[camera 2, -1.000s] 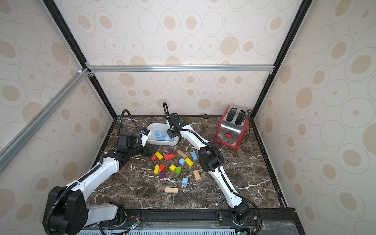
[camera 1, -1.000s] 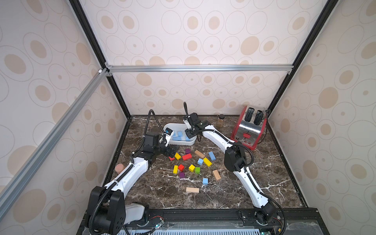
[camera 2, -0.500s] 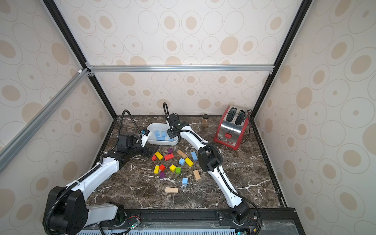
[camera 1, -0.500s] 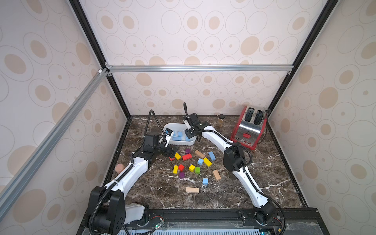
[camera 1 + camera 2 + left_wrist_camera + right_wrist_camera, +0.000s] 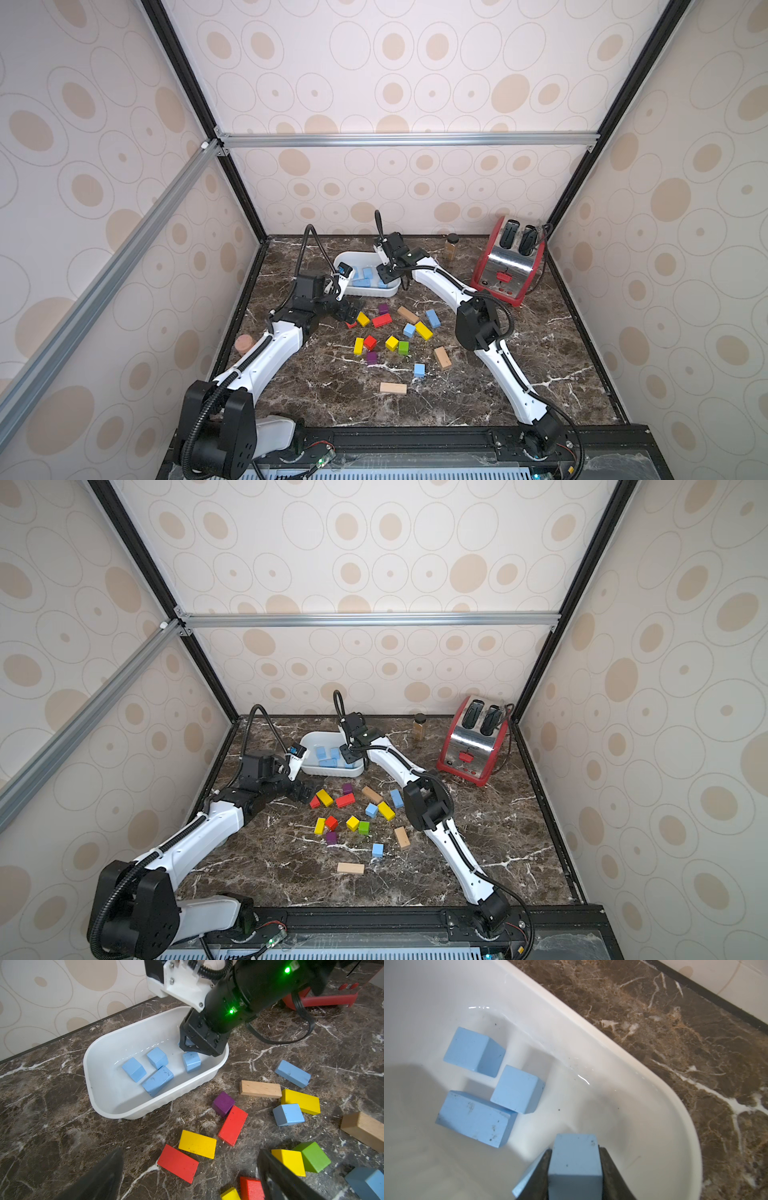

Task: Pick out the blue building blocks
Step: Place the building block in the storage box.

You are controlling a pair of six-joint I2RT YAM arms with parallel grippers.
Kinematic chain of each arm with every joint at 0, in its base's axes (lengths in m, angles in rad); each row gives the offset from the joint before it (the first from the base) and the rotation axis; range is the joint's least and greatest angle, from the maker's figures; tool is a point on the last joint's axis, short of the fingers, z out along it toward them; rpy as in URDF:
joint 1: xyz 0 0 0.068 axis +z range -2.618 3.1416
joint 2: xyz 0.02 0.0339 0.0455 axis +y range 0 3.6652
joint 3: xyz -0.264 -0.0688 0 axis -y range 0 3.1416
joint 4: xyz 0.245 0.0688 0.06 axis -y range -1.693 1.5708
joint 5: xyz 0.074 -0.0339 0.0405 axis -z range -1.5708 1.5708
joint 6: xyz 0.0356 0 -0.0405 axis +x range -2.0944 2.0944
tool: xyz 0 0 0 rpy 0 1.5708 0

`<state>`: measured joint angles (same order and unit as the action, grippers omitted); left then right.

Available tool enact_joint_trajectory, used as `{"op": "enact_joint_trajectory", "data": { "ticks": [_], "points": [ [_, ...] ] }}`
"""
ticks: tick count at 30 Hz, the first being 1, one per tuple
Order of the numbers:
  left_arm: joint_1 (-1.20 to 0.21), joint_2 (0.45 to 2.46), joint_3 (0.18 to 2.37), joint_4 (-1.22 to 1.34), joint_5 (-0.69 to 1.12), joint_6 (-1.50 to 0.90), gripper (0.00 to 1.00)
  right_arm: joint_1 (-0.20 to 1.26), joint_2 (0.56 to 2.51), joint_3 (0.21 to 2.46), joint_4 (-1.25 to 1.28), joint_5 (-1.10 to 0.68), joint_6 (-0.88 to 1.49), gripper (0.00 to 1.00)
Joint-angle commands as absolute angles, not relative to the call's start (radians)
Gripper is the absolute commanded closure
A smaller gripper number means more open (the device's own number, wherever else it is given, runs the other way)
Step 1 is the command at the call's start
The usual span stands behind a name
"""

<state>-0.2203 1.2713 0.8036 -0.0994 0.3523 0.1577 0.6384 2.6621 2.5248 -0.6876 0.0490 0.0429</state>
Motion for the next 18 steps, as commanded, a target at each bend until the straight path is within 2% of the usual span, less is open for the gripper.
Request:
{"op": "enact_joint_trajectory", "data": {
  "ticks": [1, 8, 18],
  "points": [
    [-0.213, 1.241, 0.842, -0.118, 0.348, 0.189, 0.01, 0.638, 2.69, 2.549, -0.712, 0.039, 0.052, 0.61],
    [-0.214, 1.243, 0.846, -0.118, 0.347, 0.189, 0.01, 0.638, 2.683, 2.549, -0.723, 0.031, 0.06, 0.5],
    [-0.214, 1.227, 0.871, -0.133, 0.335, 0.177, 0.01, 0.638, 2.628, 2.524, -0.721, 0.02, 0.062, 0.27]
  ]
}}
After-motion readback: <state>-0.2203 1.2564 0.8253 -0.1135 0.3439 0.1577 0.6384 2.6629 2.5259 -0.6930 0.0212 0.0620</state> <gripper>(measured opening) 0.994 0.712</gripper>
